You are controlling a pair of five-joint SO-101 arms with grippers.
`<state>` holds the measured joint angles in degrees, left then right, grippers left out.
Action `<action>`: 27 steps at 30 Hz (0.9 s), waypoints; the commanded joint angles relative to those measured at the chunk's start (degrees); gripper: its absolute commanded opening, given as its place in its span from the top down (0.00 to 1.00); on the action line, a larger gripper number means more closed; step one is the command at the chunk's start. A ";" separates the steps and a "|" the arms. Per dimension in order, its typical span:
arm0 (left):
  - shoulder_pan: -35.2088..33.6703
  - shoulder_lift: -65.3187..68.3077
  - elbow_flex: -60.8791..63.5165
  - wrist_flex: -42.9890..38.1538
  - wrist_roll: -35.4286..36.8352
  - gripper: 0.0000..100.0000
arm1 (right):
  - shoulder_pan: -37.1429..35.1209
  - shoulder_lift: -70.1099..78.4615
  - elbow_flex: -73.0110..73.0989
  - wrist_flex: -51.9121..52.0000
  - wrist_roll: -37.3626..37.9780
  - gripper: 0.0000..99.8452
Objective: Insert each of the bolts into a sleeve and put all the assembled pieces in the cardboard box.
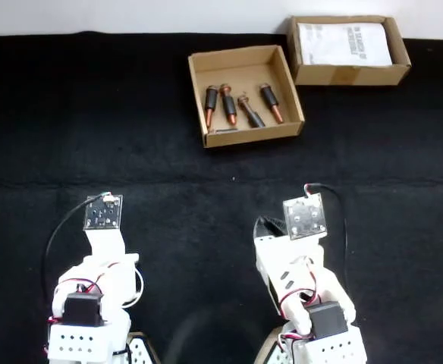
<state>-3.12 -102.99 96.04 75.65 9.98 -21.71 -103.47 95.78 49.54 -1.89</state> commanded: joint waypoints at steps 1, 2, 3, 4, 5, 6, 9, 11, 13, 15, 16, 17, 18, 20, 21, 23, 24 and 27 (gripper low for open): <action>0.66 -0.66 1.01 0.35 0.26 0.99 | 0.40 -1.01 7.87 4.97 0.35 0.99; 0.66 -0.66 1.01 0.35 0.26 0.99 | 0.40 -1.01 7.87 6.55 0.35 0.99; 0.66 -0.66 1.01 0.35 0.26 0.99 | 0.40 -1.01 7.87 8.13 0.35 0.99; 0.66 -0.66 1.01 0.35 0.26 0.99 | 0.40 -1.01 7.87 9.89 0.35 0.99; 0.66 -0.66 1.01 0.35 0.26 0.99 | 0.48 -1.01 7.87 11.65 0.35 0.99; 0.66 -0.66 1.01 0.35 0.26 0.99 | 0.48 -1.01 7.87 13.23 0.53 0.99; 0.66 -0.66 1.01 0.35 0.26 0.99 | 0.57 -1.01 7.87 18.68 0.53 0.99; 0.66 -0.66 1.01 0.35 0.26 0.99 | 0.57 -1.10 7.87 21.58 0.53 0.99; 0.66 -0.66 1.01 0.35 0.26 0.99 | 0.57 -1.10 7.87 21.76 0.44 0.99; 0.66 -0.66 1.01 0.35 0.26 0.99 | 0.57 -1.10 7.87 21.76 0.44 0.99; 0.66 -0.66 1.01 0.35 0.26 0.99 | 0.57 -1.10 7.87 21.76 0.44 0.99; 0.66 -0.66 1.01 0.35 0.26 0.99 | 0.57 -1.10 7.87 21.76 0.53 0.99; 0.66 -0.66 1.01 0.35 0.26 0.99 | 0.57 -1.10 7.87 21.76 0.53 0.99; 0.66 -0.66 1.01 0.35 0.26 0.99 | 0.57 -1.10 7.87 21.76 0.44 0.99; 0.66 -0.66 1.01 0.35 0.26 0.99 | 0.57 -1.10 7.87 21.76 0.44 0.99; 0.66 -0.66 1.01 0.35 0.26 0.99 | 0.57 -1.10 7.87 21.76 0.44 0.99; 0.66 -0.66 1.01 0.35 0.26 0.99 | 0.57 -1.10 7.87 21.76 0.44 0.99; 0.66 -0.66 1.01 0.35 0.26 0.99 | 0.57 -1.10 7.87 21.76 0.44 0.99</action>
<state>-3.12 -102.99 96.04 75.82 9.98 -21.71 -103.65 95.78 70.99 -1.89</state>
